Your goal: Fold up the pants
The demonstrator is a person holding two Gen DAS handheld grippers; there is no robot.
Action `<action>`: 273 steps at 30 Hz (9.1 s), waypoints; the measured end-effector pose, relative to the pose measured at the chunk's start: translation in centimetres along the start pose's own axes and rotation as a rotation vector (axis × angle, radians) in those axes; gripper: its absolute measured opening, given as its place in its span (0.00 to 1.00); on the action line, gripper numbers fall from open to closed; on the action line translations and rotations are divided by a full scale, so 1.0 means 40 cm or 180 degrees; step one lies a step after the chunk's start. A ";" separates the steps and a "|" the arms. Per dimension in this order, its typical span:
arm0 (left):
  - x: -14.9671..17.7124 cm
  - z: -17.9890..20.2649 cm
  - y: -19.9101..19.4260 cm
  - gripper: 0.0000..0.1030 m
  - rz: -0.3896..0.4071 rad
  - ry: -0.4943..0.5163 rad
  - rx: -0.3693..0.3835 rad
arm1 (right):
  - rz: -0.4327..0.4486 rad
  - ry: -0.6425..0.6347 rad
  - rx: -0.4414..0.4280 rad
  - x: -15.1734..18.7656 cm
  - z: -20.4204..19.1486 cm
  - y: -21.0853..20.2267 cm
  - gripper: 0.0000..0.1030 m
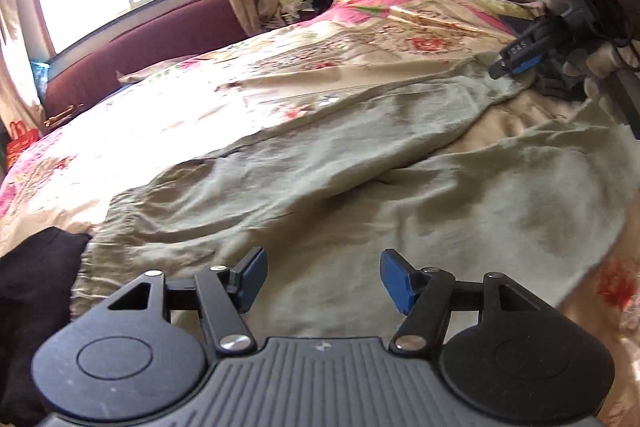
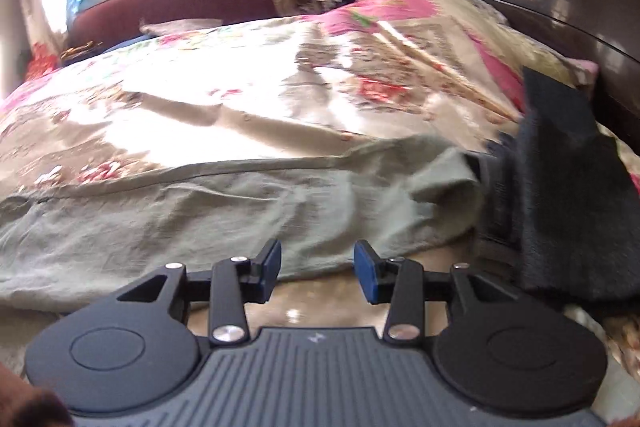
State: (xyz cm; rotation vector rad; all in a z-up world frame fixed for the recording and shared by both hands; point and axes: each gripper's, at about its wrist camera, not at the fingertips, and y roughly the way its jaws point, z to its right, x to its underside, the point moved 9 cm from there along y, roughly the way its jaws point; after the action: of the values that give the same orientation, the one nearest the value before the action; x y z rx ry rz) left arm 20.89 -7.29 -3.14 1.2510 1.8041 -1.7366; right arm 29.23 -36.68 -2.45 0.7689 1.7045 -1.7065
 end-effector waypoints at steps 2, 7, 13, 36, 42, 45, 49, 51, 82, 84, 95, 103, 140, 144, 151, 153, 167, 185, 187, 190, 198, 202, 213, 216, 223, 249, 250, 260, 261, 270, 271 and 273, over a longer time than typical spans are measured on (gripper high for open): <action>-0.014 -0.080 0.034 0.74 -0.0031 0.0009 -0.0149 | -0.0054 -0.0294 -0.0257 -0.021 -0.096 0.037 0.41; -0.054 -0.246 0.148 0.75 -0.0156 0.0235 -0.0339 | -0.0274 -0.0981 -0.0682 -0.067 -0.293 0.149 0.46; -0.125 -0.392 0.304 0.75 -0.0361 0.0298 -0.0239 | -0.0416 -0.1580 -0.0923 -0.132 -0.427 0.255 0.48; -0.123 -0.499 0.522 0.75 -0.0948 -0.0014 0.0192 | -0.0802 -0.1992 -0.1144 -0.105 -0.520 0.384 0.22; -0.130 -0.477 0.483 0.37 -0.0942 0.0136 0.0064 | -0.0656 -0.1941 -0.1049 -0.128 -0.528 0.306 0.02; -0.146 -0.461 0.443 0.32 -0.0835 0.0245 -0.0044 | -0.0459 -0.1862 -0.1066 -0.166 -0.526 0.222 0.02; -0.175 -0.441 0.323 0.30 -0.0550 0.0159 -0.0025 | -0.0214 -0.1823 -0.1139 -0.187 -0.513 0.063 0.02; -0.180 -0.421 0.231 0.30 -0.0378 0.0068 0.0023 | -0.0124 -0.1766 -0.1250 -0.176 -0.498 -0.037 0.02; 0.230 -0.043 -0.177 0.56 -0.0148 0.0508 -0.0705 | 0.0280 -0.2787 -0.1738 0.383 -0.834 -0.401 0.38; 0.212 -0.051 -0.178 0.55 -0.0092 0.0531 -0.0718 | 0.0349 -0.2834 -0.1751 0.373 -0.889 -0.384 0.37; 0.066 -0.168 -0.229 0.39 0.0502 0.0489 -0.1032 | 0.0457 -0.2331 -0.1733 0.201 -0.924 -0.438 0.00; 0.325 -0.100 -0.194 0.42 -0.0312 0.0552 -0.1093 | -0.0040 -0.2773 -0.1698 0.457 -0.975 -0.336 0.07; -0.064 0.492 0.032 0.52 0.0142 0.0329 0.0836 | -0.0375 0.1111 -0.0119 0.008 -0.040 0.149 0.43; -0.062 0.546 0.065 0.52 0.0086 0.0496 0.0936 | -0.0370 0.1107 -0.0075 -0.044 0.012 0.200 0.39; -0.076 0.557 0.099 0.52 0.0006 0.0375 0.1048 | -0.0057 0.1198 0.0775 -0.129 0.228 0.158 0.45; -0.084 0.557 0.110 0.52 -0.0002 0.0350 0.1062 | -0.0063 0.1134 0.0624 -0.115 0.202 0.130 0.45; -0.088 0.607 0.131 0.53 0.0017 0.0646 0.0952 | -0.0562 0.0568 0.0696 -0.093 -0.020 0.330 0.57; -0.190 0.543 0.042 0.43 0.0462 0.0608 0.0587 | 0.0881 0.2047 -0.0702 -0.237 0.267 -0.269 0.03; -0.192 0.565 0.013 0.43 0.0539 0.0698 0.0657 | 0.1021 0.2274 -0.0696 -0.169 0.330 -0.342 0.03; -0.174 0.617 -0.011 0.43 0.0526 0.0869 0.0803 | 0.0984 0.2511 -0.0382 -0.001 0.430 -0.394 0.03; -0.088 0.762 0.007 0.44 0.0241 0.1644 0.0882 | 0.0326 0.3196 -0.0193 0.336 0.543 -0.285 0.06; -0.081 0.796 0.013 0.44 0.0189 0.1770 0.0901 | 0.0315 0.3219 -0.0271 0.339 0.545 -0.274 0.12; -0.079 0.795 0.045 0.44 0.0213 0.1823 0.0691 | 0.0335 0.3151 -0.0135 0.308 0.551 -0.253 0.04; -0.109 0.773 0.032 0.44 0.0347 0.1755 0.0605 | 0.0821 0.3097 -0.0349 0.266 0.551 -0.327 0.03; -0.101 0.773 0.045 0.44 0.0342 0.1683 0.0526 | 0.0541 0.3177 -0.0262 0.369 0.583 -0.282 0.04; -0.134 0.714 0.008 0.44 0.0575 0.1724 0.0271 | 0.0426 0.3338 -0.0360 0.385 0.582 -0.273 0.04; -0.110 0.735 0.012 0.44 0.0512 0.1783 0.0353 | 0.0385 0.3444 -0.0285 0.423 0.593 -0.268 0.04; -0.052 0.820 0.004 0.44 0.0406 0.1989 0.0643 | 0.0488 0.3310 0.0005 0.440 0.615 -0.336 0.13; -0.057 0.819 0.004 0.44 0.0415 0.1980 0.0638 | 0.0457 0.3330 -0.0025 0.444 0.609 -0.334 0.16; -0.063 0.782 0.007 0.44 0.0409 0.1856 0.0574 | 0.0504 0.3594 -0.0093 0.471 0.597 -0.386 0.31; -0.060 0.780 0.007 0.44 0.0403 0.1852 0.0574 | 0.0494 0.3593 -0.0110 0.474 0.593 -0.390 0.31; -0.057 0.781 0.012 0.44 0.0385 0.1827 0.0597 | 0.0459 0.3575 -0.0098 0.473 0.591 -0.383 0.32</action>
State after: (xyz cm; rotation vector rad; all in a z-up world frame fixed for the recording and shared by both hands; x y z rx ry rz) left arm 12.46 -37.12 -7.81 2.0570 1.8174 -1.6138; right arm 5.58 -60.66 -6.64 2.0188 2.2288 -1.1561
